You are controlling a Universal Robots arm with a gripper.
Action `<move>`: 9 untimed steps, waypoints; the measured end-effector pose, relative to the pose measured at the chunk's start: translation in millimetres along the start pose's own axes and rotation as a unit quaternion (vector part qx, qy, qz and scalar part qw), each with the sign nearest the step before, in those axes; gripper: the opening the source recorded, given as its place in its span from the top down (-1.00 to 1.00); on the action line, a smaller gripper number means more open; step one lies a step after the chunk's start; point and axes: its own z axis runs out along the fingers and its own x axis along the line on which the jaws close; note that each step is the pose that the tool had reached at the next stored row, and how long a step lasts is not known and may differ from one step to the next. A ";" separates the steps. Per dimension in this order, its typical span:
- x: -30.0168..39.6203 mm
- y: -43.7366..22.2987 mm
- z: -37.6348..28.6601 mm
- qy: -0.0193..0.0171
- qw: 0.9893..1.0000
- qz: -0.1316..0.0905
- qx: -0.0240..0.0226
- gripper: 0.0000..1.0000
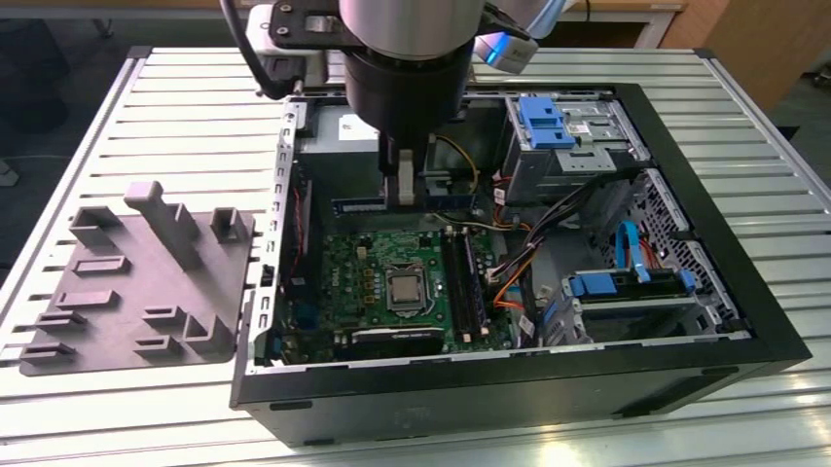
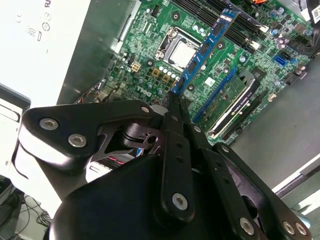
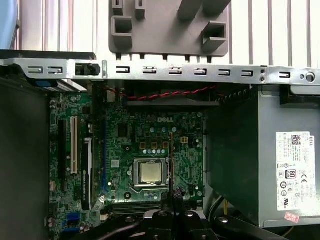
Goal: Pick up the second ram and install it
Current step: 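Pick up the second ram and move it above second insertion slot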
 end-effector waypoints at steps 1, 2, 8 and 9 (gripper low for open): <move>0.0 -0.1 0.2 0.000 1.000 0.000 0.000 0.76; 0.0 -0.3 0.4 0.000 1.000 0.000 0.000 0.76; 0.2 -0.6 1.9 0.000 1.000 0.000 0.000 0.76; 0.2 -0.9 2.1 0.000 1.000 0.000 0.000 0.76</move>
